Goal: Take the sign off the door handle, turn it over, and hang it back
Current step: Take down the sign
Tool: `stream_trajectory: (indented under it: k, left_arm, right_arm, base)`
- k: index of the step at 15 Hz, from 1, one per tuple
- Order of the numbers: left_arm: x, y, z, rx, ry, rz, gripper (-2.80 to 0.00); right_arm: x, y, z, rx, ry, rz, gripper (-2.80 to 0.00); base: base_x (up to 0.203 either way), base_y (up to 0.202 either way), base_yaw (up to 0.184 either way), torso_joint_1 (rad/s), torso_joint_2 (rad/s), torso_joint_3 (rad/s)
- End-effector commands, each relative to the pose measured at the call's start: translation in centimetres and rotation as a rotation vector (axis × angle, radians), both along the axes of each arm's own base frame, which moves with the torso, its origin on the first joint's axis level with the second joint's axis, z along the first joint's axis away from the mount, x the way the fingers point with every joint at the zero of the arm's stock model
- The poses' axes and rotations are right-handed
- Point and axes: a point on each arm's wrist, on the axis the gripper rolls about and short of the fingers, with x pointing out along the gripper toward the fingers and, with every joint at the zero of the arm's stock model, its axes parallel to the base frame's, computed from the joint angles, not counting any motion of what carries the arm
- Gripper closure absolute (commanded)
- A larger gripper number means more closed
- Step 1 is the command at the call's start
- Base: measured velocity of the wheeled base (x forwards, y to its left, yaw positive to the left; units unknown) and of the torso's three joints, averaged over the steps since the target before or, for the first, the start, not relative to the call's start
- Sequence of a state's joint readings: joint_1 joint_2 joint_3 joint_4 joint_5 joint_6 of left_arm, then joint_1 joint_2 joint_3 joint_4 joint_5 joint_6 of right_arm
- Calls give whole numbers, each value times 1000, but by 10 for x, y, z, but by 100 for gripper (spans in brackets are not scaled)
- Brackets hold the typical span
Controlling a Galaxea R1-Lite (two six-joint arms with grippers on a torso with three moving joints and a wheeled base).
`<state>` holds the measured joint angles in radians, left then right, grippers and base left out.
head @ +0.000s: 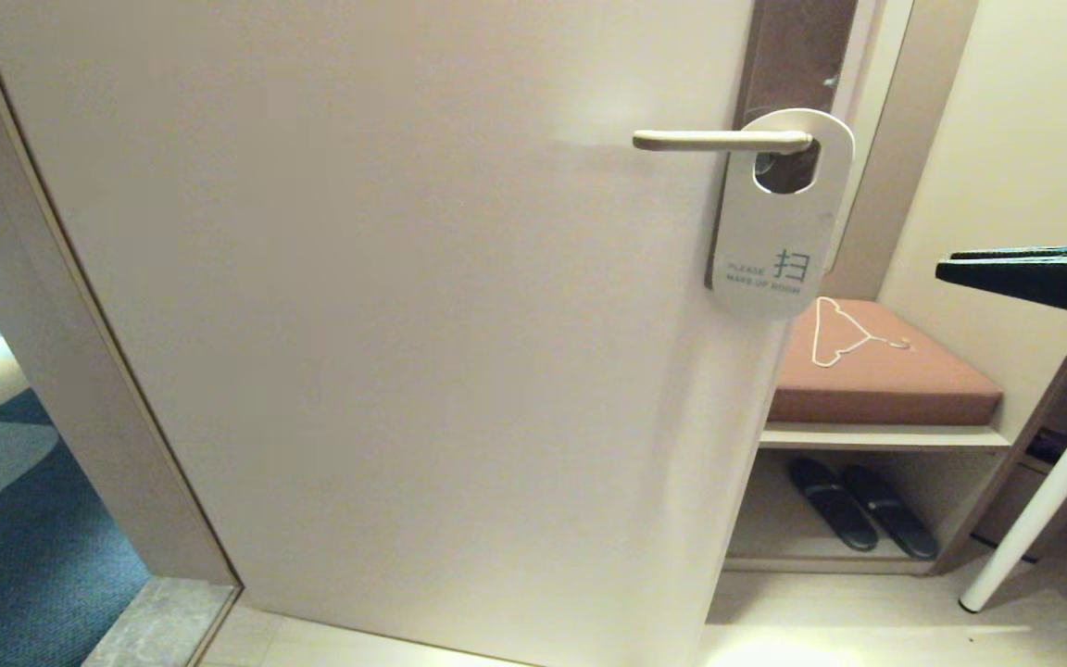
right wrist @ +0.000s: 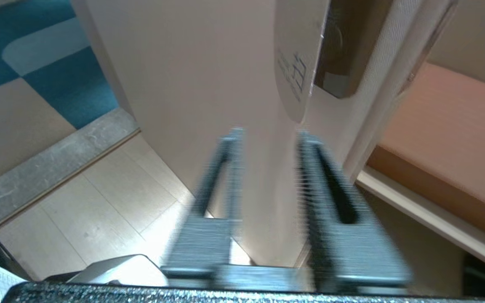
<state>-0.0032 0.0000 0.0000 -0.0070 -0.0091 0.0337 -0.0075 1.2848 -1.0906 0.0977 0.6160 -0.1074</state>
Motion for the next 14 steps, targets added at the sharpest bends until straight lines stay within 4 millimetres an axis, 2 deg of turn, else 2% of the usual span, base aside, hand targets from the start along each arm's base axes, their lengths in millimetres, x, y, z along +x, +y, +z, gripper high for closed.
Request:
stream_trajectory:
  k: [1, 7, 14]
  left_arm:
    - [0, 0, 0, 0, 1, 0, 0]
    - [0, 0, 0, 0, 1, 0, 0]
    - [0, 0, 0, 0, 1, 0, 0]
  right_arm:
    - [5, -1, -2, 1, 14, -3, -280]
    - [19, -2, -10, -55, 11, -14, -280]
    - [54, -3, -13, -68, -117, -26, -280]
  base:
    - [0, 0, 0, 0, 0, 0]
    - [0, 0, 0, 0, 0, 0]
    - [0, 0, 0, 0, 0, 0]
